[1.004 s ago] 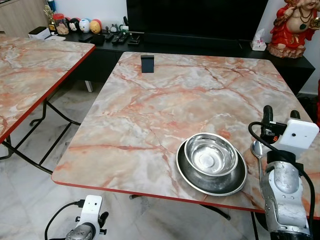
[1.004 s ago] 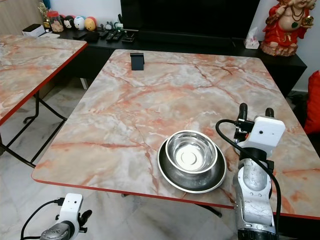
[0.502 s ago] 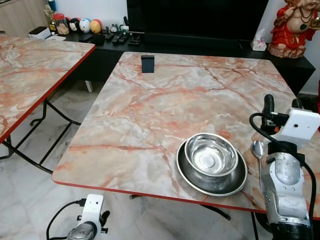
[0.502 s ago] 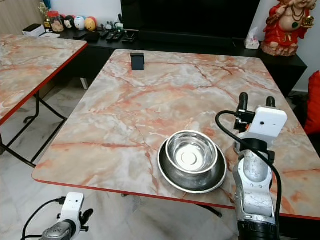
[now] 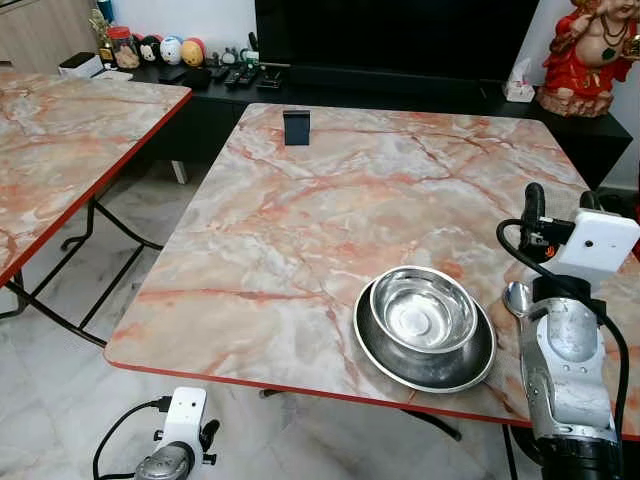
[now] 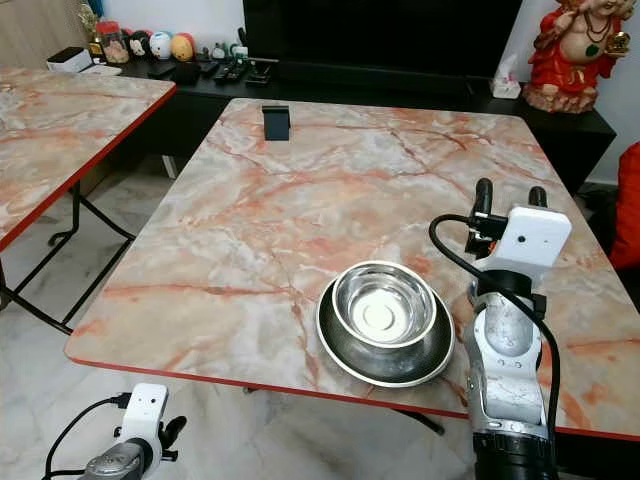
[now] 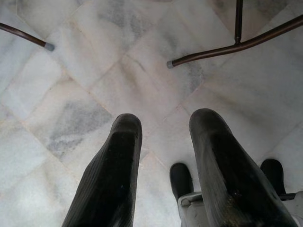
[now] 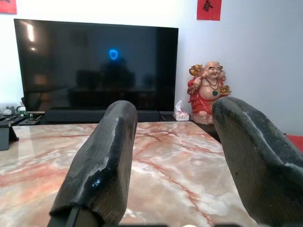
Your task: Setting the table
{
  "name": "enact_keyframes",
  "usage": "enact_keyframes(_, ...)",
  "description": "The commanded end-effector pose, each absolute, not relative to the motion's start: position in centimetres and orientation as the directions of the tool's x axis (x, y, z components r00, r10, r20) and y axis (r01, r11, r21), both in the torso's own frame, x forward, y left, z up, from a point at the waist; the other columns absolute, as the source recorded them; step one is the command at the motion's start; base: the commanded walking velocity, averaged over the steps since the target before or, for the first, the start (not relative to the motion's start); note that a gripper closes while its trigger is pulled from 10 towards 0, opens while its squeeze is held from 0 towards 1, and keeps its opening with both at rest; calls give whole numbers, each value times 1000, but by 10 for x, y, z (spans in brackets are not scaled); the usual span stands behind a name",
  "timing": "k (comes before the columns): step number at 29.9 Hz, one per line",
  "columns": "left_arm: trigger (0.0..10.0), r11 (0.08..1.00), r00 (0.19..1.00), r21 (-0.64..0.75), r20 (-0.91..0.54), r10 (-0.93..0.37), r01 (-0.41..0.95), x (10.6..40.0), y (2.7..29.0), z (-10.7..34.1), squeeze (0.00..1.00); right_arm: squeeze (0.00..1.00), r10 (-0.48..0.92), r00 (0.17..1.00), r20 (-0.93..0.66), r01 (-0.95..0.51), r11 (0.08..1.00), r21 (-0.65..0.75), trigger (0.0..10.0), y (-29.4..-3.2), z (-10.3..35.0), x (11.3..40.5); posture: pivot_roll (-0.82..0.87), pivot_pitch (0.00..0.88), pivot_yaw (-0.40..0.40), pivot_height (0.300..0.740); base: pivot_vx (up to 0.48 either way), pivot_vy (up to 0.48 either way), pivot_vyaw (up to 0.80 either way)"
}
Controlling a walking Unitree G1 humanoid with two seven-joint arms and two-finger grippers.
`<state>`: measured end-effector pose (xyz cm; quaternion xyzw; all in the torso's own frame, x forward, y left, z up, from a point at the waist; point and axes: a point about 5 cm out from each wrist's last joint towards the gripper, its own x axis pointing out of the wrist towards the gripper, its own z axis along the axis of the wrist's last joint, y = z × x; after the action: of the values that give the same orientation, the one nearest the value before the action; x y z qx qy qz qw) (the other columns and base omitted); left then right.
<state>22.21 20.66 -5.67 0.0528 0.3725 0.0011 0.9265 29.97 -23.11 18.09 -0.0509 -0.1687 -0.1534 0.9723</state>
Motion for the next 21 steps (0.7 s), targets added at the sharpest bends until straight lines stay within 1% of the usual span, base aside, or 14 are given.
enact_keyframes(1, 10000, 995, 703, 91, -710, 47, 26, 219, 205, -60, 0, 0, -282, 897, 339, 315, 948, -43, 10000, -233, 182, 301, 41, 0, -32, 740, 0, 0, 0)
enact_keyframes(5, 10000, 996, 701, 89, -712, 46, 26, 218, 205, -60, 0, 0, -281, 899, 337, 313, 949, -45, 10000, -232, 182, 302, 40, 0, -33, 740, 0, 183, 0)
enact_keyframes(21, 10000, 995, 702, 87, -711, 30, 46, 220, 201, -60, 0, 0, -270, 903, 335, 299, 953, -39, 10000, -227, 180, 303, 40, 0, -27, 740, 0, 331, 0)
